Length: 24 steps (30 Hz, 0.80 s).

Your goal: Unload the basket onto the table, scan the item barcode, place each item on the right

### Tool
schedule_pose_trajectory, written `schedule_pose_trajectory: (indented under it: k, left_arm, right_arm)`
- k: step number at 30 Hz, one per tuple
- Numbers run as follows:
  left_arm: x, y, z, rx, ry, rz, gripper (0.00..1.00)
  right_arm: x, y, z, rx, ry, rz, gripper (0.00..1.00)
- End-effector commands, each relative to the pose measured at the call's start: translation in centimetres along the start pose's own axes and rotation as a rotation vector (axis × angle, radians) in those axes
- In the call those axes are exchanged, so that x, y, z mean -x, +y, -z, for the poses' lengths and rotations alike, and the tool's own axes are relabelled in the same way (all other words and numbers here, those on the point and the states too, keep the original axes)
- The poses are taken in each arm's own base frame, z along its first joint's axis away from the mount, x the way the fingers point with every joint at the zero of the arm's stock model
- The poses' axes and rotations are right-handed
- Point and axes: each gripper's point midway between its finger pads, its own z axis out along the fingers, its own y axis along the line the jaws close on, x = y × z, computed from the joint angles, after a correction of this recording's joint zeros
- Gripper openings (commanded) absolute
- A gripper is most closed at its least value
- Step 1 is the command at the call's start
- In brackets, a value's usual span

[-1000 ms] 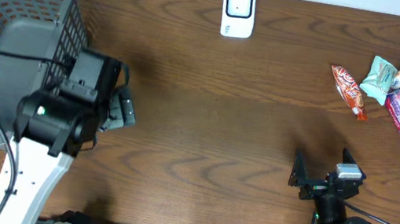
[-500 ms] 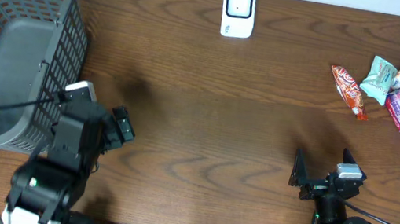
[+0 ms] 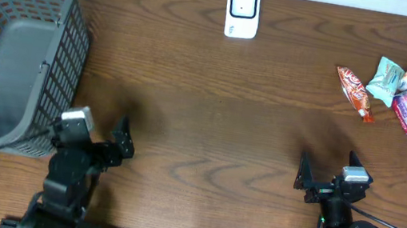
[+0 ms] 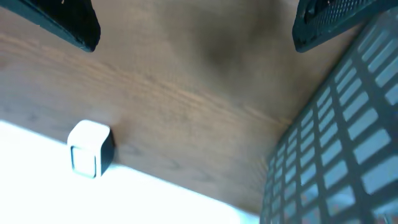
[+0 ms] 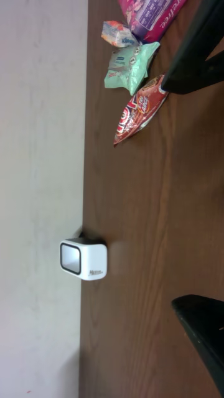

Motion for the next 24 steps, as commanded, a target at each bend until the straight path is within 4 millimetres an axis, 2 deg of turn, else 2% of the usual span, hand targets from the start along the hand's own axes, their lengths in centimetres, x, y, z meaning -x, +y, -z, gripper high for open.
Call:
schedule_pose_trajectory:
  k: [1, 6, 9, 14, 21, 24]
  left_arm:
    - [0.3, 0.2, 0.4, -0.023, -0.073, -0.032, 0.98]
    - [1.0, -1.4, 1.0, -0.140, -0.146, -0.160, 0.98]
    - [1.2, -1.8, 1.3, -0.171, -0.162, -0.221, 0.98]
    - [1.4, -0.9, 1.3, -0.147, -0.186, -0.239, 0.98]
    - [-0.2, 0.1, 0.3, -0.142, -0.242, -0.231, 0.98]
    - [-0.2, 0.0, -0.1, -0.155, -0.297, -0.229, 0.98]
  right_arm:
    - [-0.1, -0.2, 0.0, -0.010, -0.001, -0.011, 0.99]
    - [-0.1, -0.2, 0.0, -0.010, -0.001, -0.011, 0.99]
    - [-0.1, -0.2, 0.0, -0.010, -0.001, -0.011, 0.99]
    - [-0.1, -0.2, 0.0, -0.010, -0.001, -0.011, 0.99]
    - [-0.1, -0.2, 0.0, -0.010, -0.001, -0.011, 0.99]
    - [-0.1, -0.2, 0.0, -0.010, -0.001, -0.011, 0.99]
